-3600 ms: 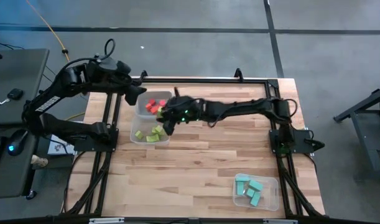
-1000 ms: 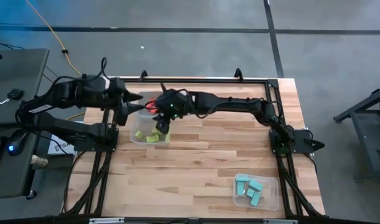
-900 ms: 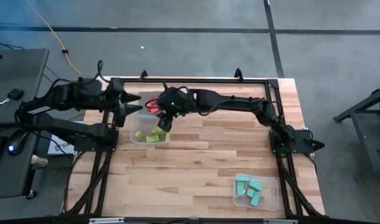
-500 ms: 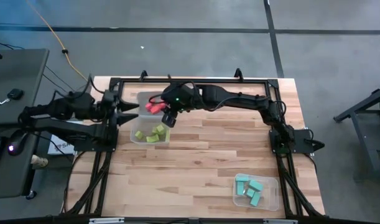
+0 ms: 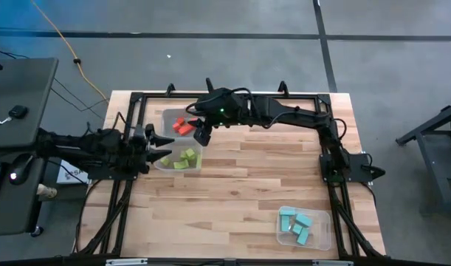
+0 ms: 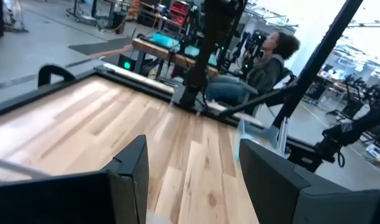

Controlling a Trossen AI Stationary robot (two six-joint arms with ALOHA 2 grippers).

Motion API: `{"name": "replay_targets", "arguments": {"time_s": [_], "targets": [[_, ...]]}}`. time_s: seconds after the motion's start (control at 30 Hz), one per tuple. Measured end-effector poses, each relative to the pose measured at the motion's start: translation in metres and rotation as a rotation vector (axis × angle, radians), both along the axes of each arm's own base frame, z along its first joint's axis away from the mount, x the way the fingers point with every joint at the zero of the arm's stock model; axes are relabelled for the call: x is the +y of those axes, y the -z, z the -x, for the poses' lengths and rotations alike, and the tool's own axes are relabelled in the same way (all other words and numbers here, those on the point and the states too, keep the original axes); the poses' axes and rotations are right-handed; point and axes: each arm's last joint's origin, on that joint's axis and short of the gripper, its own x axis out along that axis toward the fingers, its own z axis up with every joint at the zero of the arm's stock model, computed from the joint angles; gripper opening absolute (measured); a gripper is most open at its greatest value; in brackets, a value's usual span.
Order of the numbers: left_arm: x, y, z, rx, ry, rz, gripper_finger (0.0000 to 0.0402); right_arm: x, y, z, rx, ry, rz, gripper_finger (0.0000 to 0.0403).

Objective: Sort & place blocks by color
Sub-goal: Return to Home Position

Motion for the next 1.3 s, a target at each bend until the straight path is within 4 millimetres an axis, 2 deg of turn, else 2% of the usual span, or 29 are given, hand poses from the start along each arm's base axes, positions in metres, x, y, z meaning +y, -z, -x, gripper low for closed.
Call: {"name": "replay_targets", "arguments": {"time_s": [0.13, 0.3, 0.53, 0.7, 1.0, 1.13, 1.3], "targets": [[-0.002, 0.027, -0.001, 0.017, 0.016, 0.009, 0.0174, 0.001, -0.012, 0.007, -0.035, -0.003, 0.004, 0.0154], [-0.003, 0.048, -0.001, -0.022, 0.029, 0.020, 0.0174, 0.002, -0.030, 0.021, -0.078, -0.008, 0.012, 0.0154], [-0.003, 0.077, -0.002, -0.023, 0.032, 0.029, 0.0174, 0.002, -0.055, 0.052, -0.073, 0.015, 0.052, 0.0154], [-0.004, 0.076, -0.003, -0.052, 0.042, 0.031, 0.0174, 0.004, -0.072, 0.087, -0.011, 0.066, 0.081, 0.0154], [-0.003, 0.077, -0.003, -0.019, 0.036, -0.067, 0.0174, 0.013, -0.099, 0.151, 0.078, 0.170, 0.246, 0.0154], [-0.003, 0.077, -0.003, -0.019, 0.035, -0.067, 0.0174, 0.013, -0.098, 0.178, 0.114, 0.176, 0.256, 0.0154], [-0.003, 0.077, -0.003, -0.020, 0.035, -0.067, 0.0174, 0.013, -0.079, 0.206, 0.091, 0.202, 0.265, 0.0154]]}}
